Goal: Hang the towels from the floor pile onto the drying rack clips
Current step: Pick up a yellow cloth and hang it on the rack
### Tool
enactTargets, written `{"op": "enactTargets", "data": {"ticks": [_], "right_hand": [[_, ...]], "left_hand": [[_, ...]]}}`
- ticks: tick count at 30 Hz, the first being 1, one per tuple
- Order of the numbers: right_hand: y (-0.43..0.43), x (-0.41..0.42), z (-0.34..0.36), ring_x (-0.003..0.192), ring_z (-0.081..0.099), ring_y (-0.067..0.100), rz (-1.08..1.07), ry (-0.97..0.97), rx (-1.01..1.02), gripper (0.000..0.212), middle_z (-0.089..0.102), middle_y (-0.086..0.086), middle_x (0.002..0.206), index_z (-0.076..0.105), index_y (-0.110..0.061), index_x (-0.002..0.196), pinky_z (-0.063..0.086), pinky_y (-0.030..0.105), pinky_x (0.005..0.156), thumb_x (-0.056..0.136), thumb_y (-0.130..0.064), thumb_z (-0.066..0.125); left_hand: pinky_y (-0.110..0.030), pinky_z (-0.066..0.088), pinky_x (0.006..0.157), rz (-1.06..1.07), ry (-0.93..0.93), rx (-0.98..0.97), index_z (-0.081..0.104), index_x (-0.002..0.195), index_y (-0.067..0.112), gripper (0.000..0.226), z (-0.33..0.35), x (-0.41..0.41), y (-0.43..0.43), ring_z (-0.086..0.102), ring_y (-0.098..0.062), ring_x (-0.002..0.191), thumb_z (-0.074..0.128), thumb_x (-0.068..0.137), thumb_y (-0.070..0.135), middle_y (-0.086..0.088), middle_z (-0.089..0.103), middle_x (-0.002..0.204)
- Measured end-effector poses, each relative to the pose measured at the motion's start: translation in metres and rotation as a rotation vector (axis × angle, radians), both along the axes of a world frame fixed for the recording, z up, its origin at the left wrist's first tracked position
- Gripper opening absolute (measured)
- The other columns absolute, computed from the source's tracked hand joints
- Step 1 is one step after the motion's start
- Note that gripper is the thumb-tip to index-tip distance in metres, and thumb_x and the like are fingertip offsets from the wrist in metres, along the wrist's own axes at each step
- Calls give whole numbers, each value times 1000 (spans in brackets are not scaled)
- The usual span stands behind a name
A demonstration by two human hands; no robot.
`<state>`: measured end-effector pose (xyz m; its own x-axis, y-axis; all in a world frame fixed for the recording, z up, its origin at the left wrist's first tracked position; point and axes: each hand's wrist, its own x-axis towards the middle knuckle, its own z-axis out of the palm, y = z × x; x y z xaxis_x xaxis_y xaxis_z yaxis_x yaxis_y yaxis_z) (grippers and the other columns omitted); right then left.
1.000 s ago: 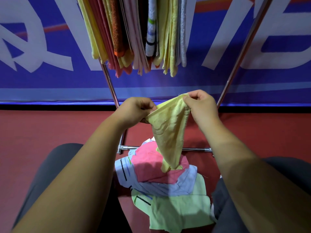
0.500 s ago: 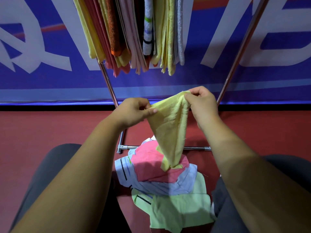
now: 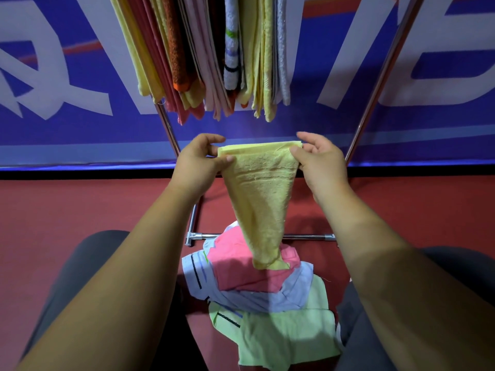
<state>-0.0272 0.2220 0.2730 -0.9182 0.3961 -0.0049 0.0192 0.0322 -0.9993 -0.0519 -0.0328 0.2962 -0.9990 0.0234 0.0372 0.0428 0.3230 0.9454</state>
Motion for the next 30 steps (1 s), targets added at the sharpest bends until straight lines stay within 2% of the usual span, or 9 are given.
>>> {"op": "enactTargets", "data": {"ticks": [2,5,11,14,17,21,25,28,30], "right_hand": [[-1,0,1,94,75,16,-26,-10,72,23,79,1,105,78,-27,114,60,40,96,93,-16,78],[-4,3,3,90,74,10,-52,-9,155,13,80,-2,98,80,-24,105,59,31,88,94,-18,77],[-9,18,15,84,69,6,-31,12,204,8,76,-5,95,77,-23,102,52,20,75,99,-17,73],[-14,25,37,63,66,8,-2,45,98,14,71,1,87,69,-24,99,57,29,60,103,-10,67],[-17,27,68,76,77,15,2,113,-12,19,72,7,88,66,-21,98,64,30,72,104,-3,63],[-17,30,120,89,79,14,-85,218,32,20,75,0,93,69,-28,95,65,39,90,102,-10,67],[-17,33,172,93,76,12,-128,287,105,15,75,-6,95,69,-34,96,64,44,92,101,-20,68],[-17,36,215,95,75,11,-157,352,106,13,75,-7,100,70,-35,100,65,41,90,101,-23,69],[-17,36,240,96,74,9,-172,392,130,12,75,-9,102,70,-36,100,65,39,89,100,-25,69]], "left_hand": [[-47,64,91,21,-21,47,77,109,20,23,-1,1,1,76,-25,91,85,88,15,-14,76,99],[-43,63,87,39,-32,66,77,94,12,5,1,4,4,71,-18,78,81,91,10,-8,76,85],[-32,56,63,44,-60,98,75,93,6,12,16,16,0,62,-15,65,81,92,17,-4,68,75],[-27,53,51,41,-77,174,70,97,1,14,39,27,2,59,-16,54,76,96,13,-4,66,70],[-38,66,65,0,-103,333,63,99,9,8,71,32,9,76,-27,71,70,101,11,-11,70,83],[-42,67,78,-66,-25,457,59,96,10,10,125,31,19,79,-34,92,64,104,8,-19,73,96],[-31,65,67,-47,98,438,61,96,9,9,181,34,23,80,-28,89,66,103,7,-29,74,105],[-41,65,87,-46,212,371,63,101,6,6,222,38,22,80,-25,96,68,102,9,-26,75,110],[-42,65,87,-36,269,342,63,101,6,6,247,39,22,80,-26,96,68,102,8,-25,75,110]]}}
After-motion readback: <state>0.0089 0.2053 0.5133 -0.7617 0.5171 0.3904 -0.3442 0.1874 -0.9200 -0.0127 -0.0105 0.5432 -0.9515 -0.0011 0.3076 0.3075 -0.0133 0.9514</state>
